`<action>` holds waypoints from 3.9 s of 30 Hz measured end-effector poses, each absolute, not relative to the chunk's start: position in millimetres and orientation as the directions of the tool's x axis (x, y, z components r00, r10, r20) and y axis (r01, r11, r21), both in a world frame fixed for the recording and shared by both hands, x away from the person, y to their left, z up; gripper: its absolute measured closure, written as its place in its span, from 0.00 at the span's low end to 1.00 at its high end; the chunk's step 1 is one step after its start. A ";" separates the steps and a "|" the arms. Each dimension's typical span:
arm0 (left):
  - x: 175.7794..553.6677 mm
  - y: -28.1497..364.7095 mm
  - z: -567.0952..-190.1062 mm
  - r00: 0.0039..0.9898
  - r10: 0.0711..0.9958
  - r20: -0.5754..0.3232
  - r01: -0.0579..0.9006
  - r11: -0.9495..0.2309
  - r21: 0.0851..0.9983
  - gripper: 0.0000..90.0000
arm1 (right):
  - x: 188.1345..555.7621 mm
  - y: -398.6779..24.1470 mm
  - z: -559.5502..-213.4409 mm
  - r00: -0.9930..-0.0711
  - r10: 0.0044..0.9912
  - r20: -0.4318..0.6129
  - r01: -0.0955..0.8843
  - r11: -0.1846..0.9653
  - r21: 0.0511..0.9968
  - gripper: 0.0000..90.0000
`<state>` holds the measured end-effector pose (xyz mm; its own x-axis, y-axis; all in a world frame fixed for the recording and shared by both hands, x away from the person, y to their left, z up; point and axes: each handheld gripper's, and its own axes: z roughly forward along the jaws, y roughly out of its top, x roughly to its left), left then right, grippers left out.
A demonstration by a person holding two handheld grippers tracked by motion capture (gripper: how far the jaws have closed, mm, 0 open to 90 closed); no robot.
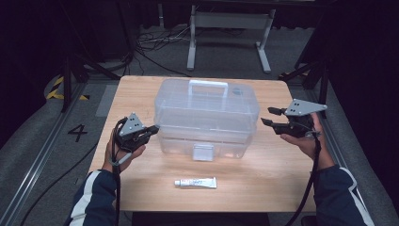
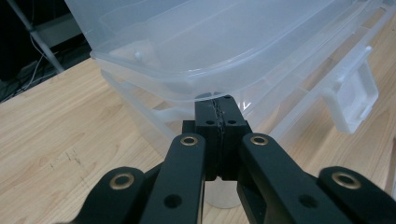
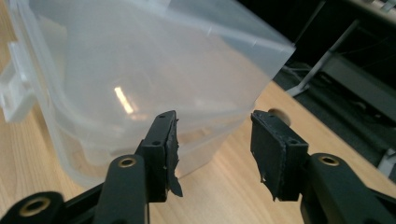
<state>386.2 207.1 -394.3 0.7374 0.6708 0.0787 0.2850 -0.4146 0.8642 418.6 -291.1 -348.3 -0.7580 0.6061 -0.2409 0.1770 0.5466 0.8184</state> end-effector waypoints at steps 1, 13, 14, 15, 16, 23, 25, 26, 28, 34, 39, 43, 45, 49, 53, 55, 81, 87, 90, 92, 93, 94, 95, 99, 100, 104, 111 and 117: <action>386.2 207.2 -394.1 0.738 0.670 0.078 0.285 -0.415 0.864 1.00 | 419.5 -290.7 -354.8 -0.771 0.595 -0.226 0.187 0.551 0.813 0.57; 388.4 208.7 -390.0 0.737 0.672 0.076 0.276 -0.401 0.874 1.00 | 421.6 -285.5 -368.9 -0.804 0.561 -0.198 0.203 0.572 0.795 0.59; 388.4 208.0 -389.6 0.738 0.672 0.071 0.276 -0.395 0.876 1.00 | 421.8 -285.3 -369.9 -0.805 0.560 -0.196 0.207 0.574 0.792 0.58; 388.6 207.8 -389.3 0.738 0.671 0.072 0.275 -0.397 0.876 1.00 | 422.5 -284.8 -371.7 -0.810 0.554 -0.190 0.210 0.578 0.789 0.57; 388.6 207.8 -389.3 0.738 0.671 0.072 0.275 -0.397 0.876 1.00 | 422.5 -284.8 -371.7 -0.810 0.554 -0.190 0.210 0.578 0.789 0.57; 389.5 207.7 -388.8 0.739 0.670 0.072 0.273 -0.396 0.876 0.99 | 422.9 -282.0 -375.1 -0.801 0.566 -0.197 0.189 0.551 0.813 0.58; 389.3 207.4 -388.9 0.738 0.671 0.075 0.272 -0.398 0.876 0.99 | 422.3 -280.5 -377.1 -0.794 0.571 -0.208 0.178 0.546 0.818 0.59; 388.8 207.3 -389.0 0.734 0.674 0.078 0.272 -0.398 0.876 0.98 | 422.3 -280.3 -377.6 -0.791 0.572 -0.215 0.173 0.547 0.819 0.59; 388.1 208.0 -389.1 0.731 0.678 0.079 0.274 -0.397 0.876 0.95 | 421.8 -279.9 -378.6 -0.788 0.576 -0.218 0.166 0.540 0.825 0.60; 383.9 208.6 -388.1 0.738 0.669 0.089 0.265 -0.408 0.874 0.89 | 420.3 -280.0 -378.8 -0.773 0.591 -0.231 0.149 0.522 0.840 0.62; 380.5 206.9 -390.5 0.752 0.654 0.084 0.267 -0.418 0.868 0.85 | 418.6 -280.4 -376.4 -0.761 0.606 -0.233 0.126 0.490 0.863 0.64; 376.6 201.4 -394.1 0.768 0.633 0.101 0.263 -0.455 0.851 0.83 | 416.1 -278.1 -374.0 -0.754 0.609 -0.246 0.093 0.470 0.878 0.66; 375.3 201.5 -394.1 0.776 0.623 0.101 0.257 -0.457 0.852 0.82 | 414.2 -277.3 -373.2 -0.749 0.611 -0.255 0.067 0.453 0.889 0.68; 373.4 200.2 -394.2 0.781 0.616 0.102 0.255 -0.463 0.849 0.81 | 411.2 -274.6 -372.2 -0.733 0.617 -0.286 0.032 0.452 0.892 0.71; 373.5 197.7 -397.1 0.785 0.610 0.105 0.258 -0.478 0.840 0.79 | 409.9 -273.7 -371.9 -0.718 0.629 -0.298 0.012 0.440 0.898 0.75; 373.8 196.1 -399.1 0.790 0.604 0.106 0.259 -0.486 0.835 0.78 | 409.6 -273.2 -371.9 -0.710 0.638 -0.298 0.006 0.429 0.903 0.77; 377.1 163.1 -407.3 0.844 0.524 0.112 0.231 -0.545 0.806 0.70 | 415.9 -262.8 -360.6 -0.596 0.744 -0.301 -0.025 0.357 0.934 0.84; 380.7 154.9 -408.7 0.853 0.507 0.123 0.221 -0.565 0.795 0.69 | 420.2 -260.8 -356.4 -0.578 0.763 -0.289 -0.024 0.338 0.941 0.85; 383.5 151.4 -410.1 0.858 0.498 0.124 0.220 -0.576 0.788 0.68 | 423.2 -260.6 -354.4 -0.570 0.773 -0.278 -0.024 0.322 0.946 0.86; 385.8 149.5 -411.1 0.860 0.496 0.119 0.225 -0.578 0.785 0.68 | 424.5 -260.0 -353.6 -0.564 0.780 -0.272 -0.023 0.315 0.949 0.86; 386.7 148.5 -411.7 0.862 0.492 0.120 0.222 -0.580 0.783 0.68 | 425.1 -259.9 -353.2 -0.562 0.782 -0.271 -0.024 0.312 0.950 0.86; 387.3 147.6 -412.1 0.864 0.490 0.116 0.224 -0.580 0.783 0.68 | 426.2 -259.9 -352.6 -0.562 0.783 -0.267 -0.023 0.307 0.951 0.86; 387.9 147.0 -412.1 0.866 0.487 0.117 0.222 -0.583 0.782 0.68 | 427.1 -259.8 -351.8 -0.561 0.785 -0.262 -0.021 0.303 0.953 0.86; 389.7 145.7 -413.1 0.869 0.483 0.109 0.225 -0.581 0.782 0.69 | 430.2 -257.8 -349.1 -0.543 0.799 -0.259 -0.023 0.294 0.956 0.86; 390.0 145.7 -413.3 0.869 0.483 0.108 0.225 -0.581 0.782 0.69 | 430.7 -257.3 -348.8 -0.539 0.802 -0.255 -0.022 0.289 0.957 0.86; 390.7 144.7 -413.6 0.871 0.479 0.106 0.227 -0.584 0.780 0.68 | 433.4 -257.5 -347.2 -0.543 0.807 -0.231 -0.023 0.261 0.965 0.84; 393.0 141.6 -414.6 0.877 0.469 0.104 0.227 -0.595 0.771 0.67 | 436.4 -254.4 -342.9 -0.508 0.818 -0.269 -0.037 0.291 0.956 0.87; 394.6 140.5 -415.5 0.881 0.463 0.095 0.230 -0.596 0.769 0.66 | 436.6 -251.9 -340.7 -0.478 0.823 -0.307 -0.055 0.321 0.946 0.91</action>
